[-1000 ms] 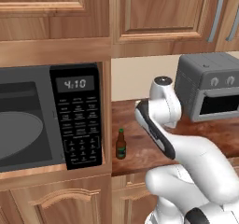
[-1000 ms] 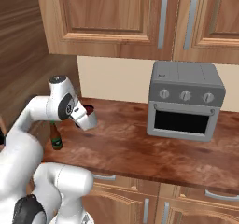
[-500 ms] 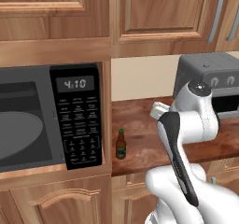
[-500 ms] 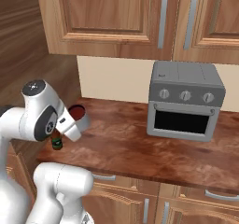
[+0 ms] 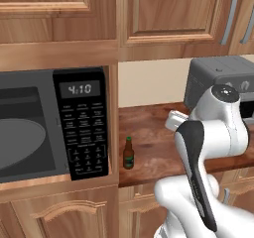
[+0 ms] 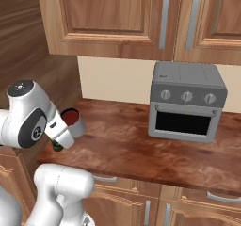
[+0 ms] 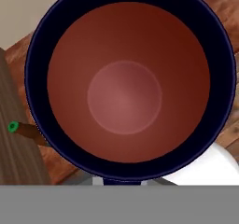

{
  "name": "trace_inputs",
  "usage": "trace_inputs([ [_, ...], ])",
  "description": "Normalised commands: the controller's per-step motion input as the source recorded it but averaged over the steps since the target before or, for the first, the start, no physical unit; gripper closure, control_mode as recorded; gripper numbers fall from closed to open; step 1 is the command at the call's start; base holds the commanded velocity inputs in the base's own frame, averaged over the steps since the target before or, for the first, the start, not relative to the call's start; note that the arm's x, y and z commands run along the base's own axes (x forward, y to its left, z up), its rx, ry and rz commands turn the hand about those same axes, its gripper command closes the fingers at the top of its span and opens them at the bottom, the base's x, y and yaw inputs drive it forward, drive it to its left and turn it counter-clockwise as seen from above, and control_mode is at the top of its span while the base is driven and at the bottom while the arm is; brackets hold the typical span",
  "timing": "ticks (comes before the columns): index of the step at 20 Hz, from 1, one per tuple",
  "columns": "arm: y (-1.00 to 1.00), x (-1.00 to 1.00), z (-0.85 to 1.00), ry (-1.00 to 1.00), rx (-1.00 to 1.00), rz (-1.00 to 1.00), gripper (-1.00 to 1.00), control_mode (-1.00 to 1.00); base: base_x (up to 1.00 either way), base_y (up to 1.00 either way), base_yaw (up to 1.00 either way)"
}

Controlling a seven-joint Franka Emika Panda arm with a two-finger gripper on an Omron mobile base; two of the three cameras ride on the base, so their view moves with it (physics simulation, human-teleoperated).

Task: Place the microwavable item in the microwave. Then, close the microwave door and press the start button.

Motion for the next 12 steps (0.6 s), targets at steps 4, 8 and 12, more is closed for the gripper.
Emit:
trace_inputs([
  [4, 0.0, 0.02, -0.15, 0.06, 0.0, 0.0, 1.0, -1.0, 0.0, 0.0, 0.0],
  [8, -0.01, -0.13, -0.08, 0.0, 0.0, -0.01, 1.0, -1.0, 0.0, 0.0, 0.0],
  [12, -0.01, -0.34, 0.0, -0.02, 0.0, -0.02, 1.0, 1.0, -0.49, 0.0, -0.03],
])
